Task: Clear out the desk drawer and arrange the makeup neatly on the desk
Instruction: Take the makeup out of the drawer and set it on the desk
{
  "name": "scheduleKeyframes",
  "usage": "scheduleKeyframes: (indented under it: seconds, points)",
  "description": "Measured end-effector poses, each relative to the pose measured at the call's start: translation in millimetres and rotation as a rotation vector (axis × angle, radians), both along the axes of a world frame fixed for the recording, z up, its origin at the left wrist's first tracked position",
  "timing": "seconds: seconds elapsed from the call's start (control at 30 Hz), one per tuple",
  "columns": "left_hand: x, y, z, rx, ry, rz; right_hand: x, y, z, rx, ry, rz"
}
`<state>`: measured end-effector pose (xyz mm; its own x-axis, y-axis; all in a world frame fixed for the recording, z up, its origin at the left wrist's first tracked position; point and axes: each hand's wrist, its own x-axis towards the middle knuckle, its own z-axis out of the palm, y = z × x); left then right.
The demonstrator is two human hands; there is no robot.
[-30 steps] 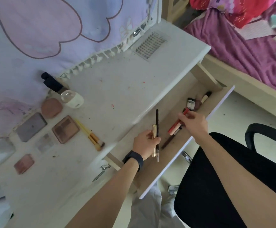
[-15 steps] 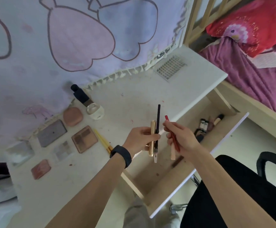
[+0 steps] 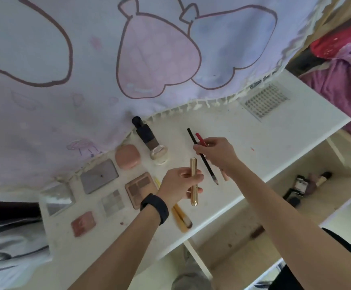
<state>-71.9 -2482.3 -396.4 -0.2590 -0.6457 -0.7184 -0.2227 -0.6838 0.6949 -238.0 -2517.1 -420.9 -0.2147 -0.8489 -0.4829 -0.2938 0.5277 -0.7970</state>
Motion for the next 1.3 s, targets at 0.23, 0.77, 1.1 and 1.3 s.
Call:
scheduleKeyframes:
  seconds: [0.23, 0.77, 1.1, 1.3]
  points:
    - [41, -2, -3, 0.006, -0.016, 0.054, 61, -78, -11, -0.056, 0.267, 0.198]
    - [25, 1, 1, -0.010, 0.058, 0.097, 41, -54, 1, -0.186, 0.049, 0.037]
    - [-24, 6, 0, -0.139, -0.047, 0.212, -16, 106, 15, -0.040, -0.264, 0.027]
    - [-33, 7, -4, -0.337, -0.263, 0.087, -11, 104, 3, -0.096, -0.127, -0.074]
